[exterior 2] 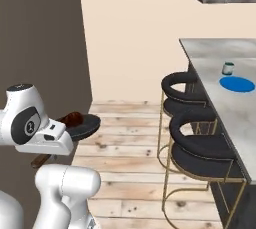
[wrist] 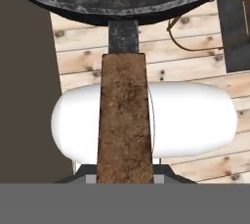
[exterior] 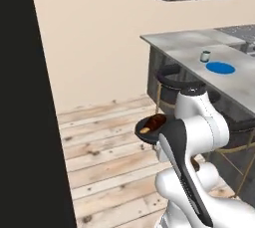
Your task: Pick up the pan with the steak in it and place it on the dining table. Then place the steak on the plate.
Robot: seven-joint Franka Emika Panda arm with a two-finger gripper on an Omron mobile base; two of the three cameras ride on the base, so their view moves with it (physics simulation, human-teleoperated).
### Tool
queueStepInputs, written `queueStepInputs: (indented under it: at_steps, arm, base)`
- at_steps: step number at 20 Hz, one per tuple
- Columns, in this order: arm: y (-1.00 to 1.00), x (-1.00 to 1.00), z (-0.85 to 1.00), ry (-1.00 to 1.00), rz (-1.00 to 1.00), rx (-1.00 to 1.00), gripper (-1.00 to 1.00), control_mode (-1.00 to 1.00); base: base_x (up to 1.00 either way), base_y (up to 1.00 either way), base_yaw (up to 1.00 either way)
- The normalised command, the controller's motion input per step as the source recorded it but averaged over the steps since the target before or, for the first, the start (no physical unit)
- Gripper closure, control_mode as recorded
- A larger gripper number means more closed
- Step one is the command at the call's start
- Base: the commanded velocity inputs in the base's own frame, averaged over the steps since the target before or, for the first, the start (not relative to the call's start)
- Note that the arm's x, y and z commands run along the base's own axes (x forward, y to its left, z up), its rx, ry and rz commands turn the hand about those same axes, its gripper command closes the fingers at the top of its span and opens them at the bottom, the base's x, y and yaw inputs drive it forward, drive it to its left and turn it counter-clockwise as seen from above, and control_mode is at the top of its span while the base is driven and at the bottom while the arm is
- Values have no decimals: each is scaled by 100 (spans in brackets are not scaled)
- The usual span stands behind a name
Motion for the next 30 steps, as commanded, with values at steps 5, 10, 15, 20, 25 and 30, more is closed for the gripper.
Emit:
queueStepInputs:
  at_steps: [5, 10, 15, 20, 25, 30]
  arm:
    - [0, 0, 0, 0, 0, 0, 100, 100]
    - [0, 0, 0, 0, 0, 0, 100, 100]
    - [0, 0, 0, 0, 0, 0, 100, 100]
    - [0, 0, 0, 0, 0, 0, 100, 100]
    - [0, 0, 0, 0, 0, 0, 100, 100]
    - [0, 0, 0, 0, 0, 0, 100, 100]
  base:
    - [100, 50, -15]
    - [100, 50, -15]
    - [96, 41, -19]
    - [61, 21, -32]
    - [10, 2, -46]
    - [5, 1, -47]
